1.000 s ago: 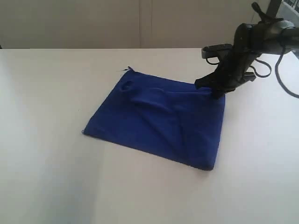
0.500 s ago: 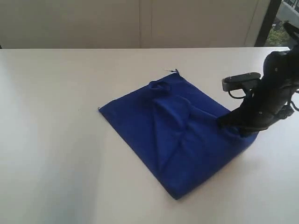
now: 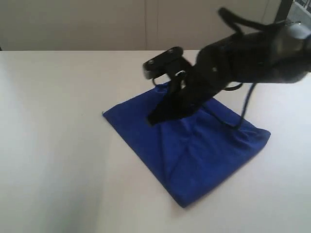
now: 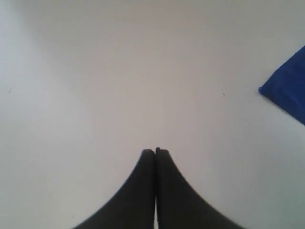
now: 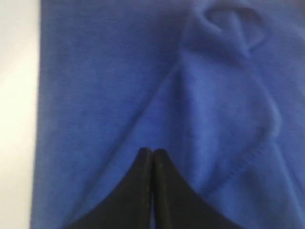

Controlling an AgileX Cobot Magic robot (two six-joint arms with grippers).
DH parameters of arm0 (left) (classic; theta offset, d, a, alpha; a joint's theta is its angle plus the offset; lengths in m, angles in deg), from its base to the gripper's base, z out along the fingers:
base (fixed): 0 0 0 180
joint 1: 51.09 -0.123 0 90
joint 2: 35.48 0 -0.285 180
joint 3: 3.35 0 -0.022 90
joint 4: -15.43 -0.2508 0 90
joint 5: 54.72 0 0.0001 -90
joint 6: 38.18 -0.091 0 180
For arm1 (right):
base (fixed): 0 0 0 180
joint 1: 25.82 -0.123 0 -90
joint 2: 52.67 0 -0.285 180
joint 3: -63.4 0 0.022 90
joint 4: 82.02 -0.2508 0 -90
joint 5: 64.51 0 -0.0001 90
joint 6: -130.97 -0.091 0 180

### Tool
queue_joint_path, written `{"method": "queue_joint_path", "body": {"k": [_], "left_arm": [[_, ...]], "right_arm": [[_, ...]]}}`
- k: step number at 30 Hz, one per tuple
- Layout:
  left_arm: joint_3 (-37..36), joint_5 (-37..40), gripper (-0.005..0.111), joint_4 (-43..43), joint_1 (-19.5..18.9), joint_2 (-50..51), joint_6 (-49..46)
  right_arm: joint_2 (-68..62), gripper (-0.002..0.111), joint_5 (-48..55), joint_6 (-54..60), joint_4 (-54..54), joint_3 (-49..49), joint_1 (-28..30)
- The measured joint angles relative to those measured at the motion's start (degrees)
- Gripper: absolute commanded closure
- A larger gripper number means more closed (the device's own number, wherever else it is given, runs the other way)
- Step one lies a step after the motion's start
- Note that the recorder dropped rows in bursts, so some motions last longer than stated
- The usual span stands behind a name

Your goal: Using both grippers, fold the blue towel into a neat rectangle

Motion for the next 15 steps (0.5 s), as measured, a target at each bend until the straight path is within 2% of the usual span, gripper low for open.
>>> {"method": "queue_joint_path", "body": {"k": [8, 15], "left_arm": [[0.0, 0.0, 0.107, 0.0, 0.0, 0.0, 0.0], [0.0, 0.0, 0.107, 0.0, 0.0, 0.0, 0.0]], "right_arm": [[-15.0, 0.108, 9.72, 2.23, -2.23, -14.75, -4.15], [-20.26, 0.108, 13.59, 4.04, -5.1, -19.79, -4.15]]}}
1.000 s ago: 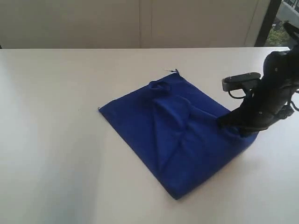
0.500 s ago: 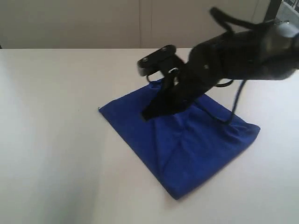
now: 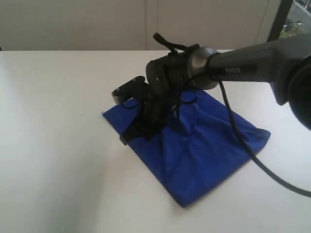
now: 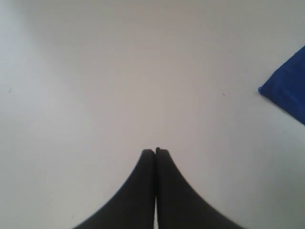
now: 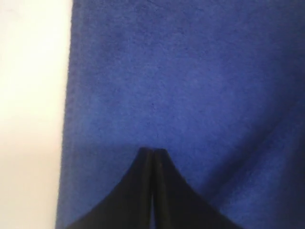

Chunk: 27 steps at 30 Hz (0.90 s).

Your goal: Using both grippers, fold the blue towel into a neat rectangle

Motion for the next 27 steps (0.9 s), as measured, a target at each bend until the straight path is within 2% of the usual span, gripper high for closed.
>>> {"method": "queue_joint_path", "body": {"k": [6, 14, 21, 27], "left_arm": [[0.0, 0.0, 0.107, 0.0, 0.0, 0.0, 0.0], [0.0, 0.0, 0.107, 0.0, 0.0, 0.0, 0.0], [0.0, 0.0, 0.107, 0.0, 0.0, 0.0, 0.0], [0.0, 0.0, 0.107, 0.0, 0.0, 0.0, 0.0]], "right_arm": [[-0.38, 0.108, 3.25, 5.54, -6.27, -2.3, 0.0], [-1.68, 0.108, 4.16, 7.87, -7.16, -2.86, -1.22], [-2.94, 0.108, 0.63, 7.56, -7.5, -3.69, -1.34], [-7.26, 0.108, -7.04, 0.65, -7.18, -9.64, -1.34]]}}
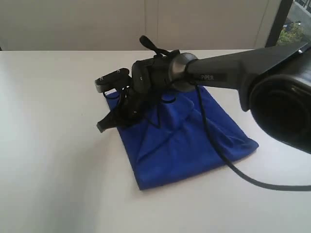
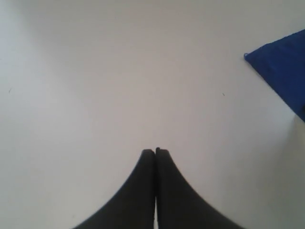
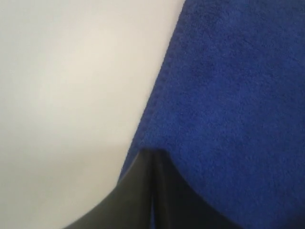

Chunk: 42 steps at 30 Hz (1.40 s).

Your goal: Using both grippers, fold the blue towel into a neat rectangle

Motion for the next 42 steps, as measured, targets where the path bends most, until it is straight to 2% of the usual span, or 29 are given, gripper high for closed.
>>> {"method": "queue_joint_path", "body": {"k": [9, 16, 22, 27, 30, 37, 42], "left_arm": [[0.0, 0.0, 0.107, 0.0, 0.0, 0.0, 0.0], [0.0, 0.0, 0.107, 0.0, 0.0, 0.0, 0.0], [0.0, 0.0, 0.107, 0.0, 0.0, 0.0, 0.0], [0.0, 0.0, 0.107, 0.0, 0.0, 0.0, 0.0], [0.0, 0.0, 0.107, 0.0, 0.0, 0.0, 0.0], [0.0, 0.0, 0.107, 0.0, 0.0, 0.0, 0.0], [0.0, 0.0, 0.107, 0.0, 0.0, 0.0, 0.0]], "right_arm": [[-5.86, 0.108, -8.6, -8.27, 0.83, -7.22, 0.65], [-6.75, 0.108, -8.08, -8.65, 0.93, -10.96, 2.89], [-2.68, 0.108, -1.29, -8.65, 0.93, -12.12, 2.96], [-0.7, 0.108, 12.38, -3.33, 0.93, -12.11, 2.17], [-0.7, 0.108, 17.03, -0.82, 0.93, -10.47, 0.54], [-0.7, 0.108, 19.44, 1.84, 3.31, -5.72, -5.03], [1.85, 0.108, 18.55, 0.56, 7.55, -2.43, -6.27]]}}
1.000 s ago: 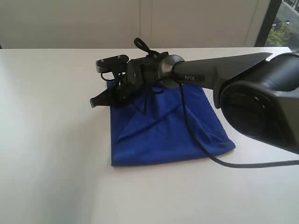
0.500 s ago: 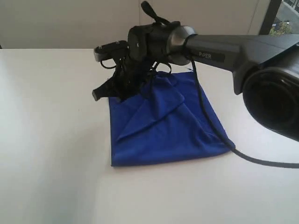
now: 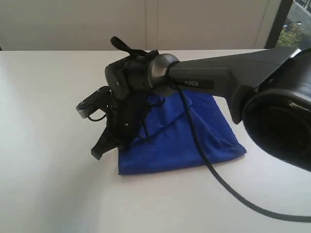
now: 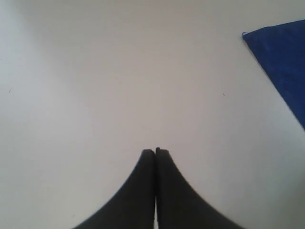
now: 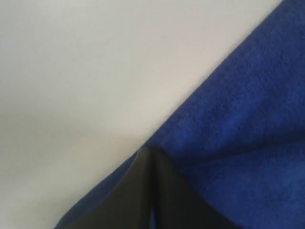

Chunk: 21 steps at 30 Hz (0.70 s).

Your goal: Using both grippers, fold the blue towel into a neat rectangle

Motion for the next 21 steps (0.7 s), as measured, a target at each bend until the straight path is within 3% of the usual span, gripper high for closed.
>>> {"method": "queue_joint_path", "body": {"k": [9, 14, 21], "left_arm": [[0.0, 0.0, 0.107, 0.0, 0.0, 0.0, 0.0], [0.0, 0.0, 0.107, 0.0, 0.0, 0.0, 0.0], [0.0, 0.0, 0.107, 0.0, 0.0, 0.0, 0.0]], "right_arm": [[9.25, 0.108, -4.0, -0.3, 0.23, 7.55, -0.36], [8.28, 0.108, -7.76, -0.63, 0.07, 14.35, -0.36], [6.29, 0.108, -14.48, -0.63, -5.16, 14.95, -1.06]]}}
